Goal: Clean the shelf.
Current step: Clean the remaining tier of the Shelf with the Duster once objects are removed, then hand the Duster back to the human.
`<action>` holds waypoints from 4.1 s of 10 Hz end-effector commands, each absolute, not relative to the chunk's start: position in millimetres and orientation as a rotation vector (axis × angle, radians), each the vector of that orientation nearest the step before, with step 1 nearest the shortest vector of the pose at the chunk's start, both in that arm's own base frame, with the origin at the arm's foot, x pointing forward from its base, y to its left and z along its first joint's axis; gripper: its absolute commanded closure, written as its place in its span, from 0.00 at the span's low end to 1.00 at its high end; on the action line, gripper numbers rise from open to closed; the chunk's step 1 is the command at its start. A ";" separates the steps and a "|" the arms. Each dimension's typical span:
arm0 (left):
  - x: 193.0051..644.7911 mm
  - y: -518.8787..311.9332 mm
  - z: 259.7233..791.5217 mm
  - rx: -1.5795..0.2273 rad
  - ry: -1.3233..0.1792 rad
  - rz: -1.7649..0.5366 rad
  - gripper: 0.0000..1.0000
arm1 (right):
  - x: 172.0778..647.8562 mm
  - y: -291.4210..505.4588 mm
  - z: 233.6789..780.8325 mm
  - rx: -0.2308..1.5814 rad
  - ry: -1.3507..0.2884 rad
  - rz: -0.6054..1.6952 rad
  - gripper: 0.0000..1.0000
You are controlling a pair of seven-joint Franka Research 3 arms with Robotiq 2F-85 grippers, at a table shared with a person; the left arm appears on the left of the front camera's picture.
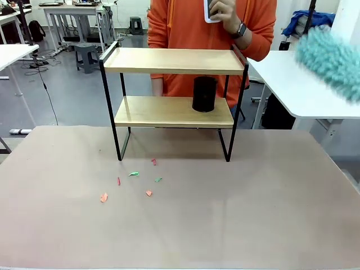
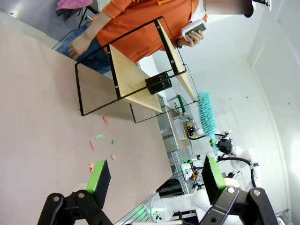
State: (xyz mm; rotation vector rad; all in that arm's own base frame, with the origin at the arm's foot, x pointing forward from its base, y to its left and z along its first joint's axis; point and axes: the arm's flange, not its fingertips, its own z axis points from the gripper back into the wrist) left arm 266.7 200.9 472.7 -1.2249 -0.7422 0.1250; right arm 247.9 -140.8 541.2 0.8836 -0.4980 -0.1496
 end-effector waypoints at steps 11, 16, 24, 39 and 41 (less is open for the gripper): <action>267.1 198.7 472.9 -1.235 -0.772 0.109 0.00 | 248.2 -134.3 517.6 0.855 -0.351 -0.225 0.88; 270.6 186.8 486.7 -1.275 -0.745 0.037 0.00 | 220.2 -166.7 562.9 1.017 -0.728 -0.194 0.88; 271.8 -28.5 562.4 -1.556 -0.235 -0.852 0.00 | 238.8 -16.3 640.4 1.055 0.040 1.283 0.88; 307.5 -178.5 517.6 -1.298 0.008 -0.955 0.00 | 326.2 163.0 582.0 0.952 0.519 1.107 0.88; 306.4 -205.5 516.7 -1.333 0.067 -1.006 0.00 | 326.4 159.5 579.1 0.975 0.500 1.098 0.88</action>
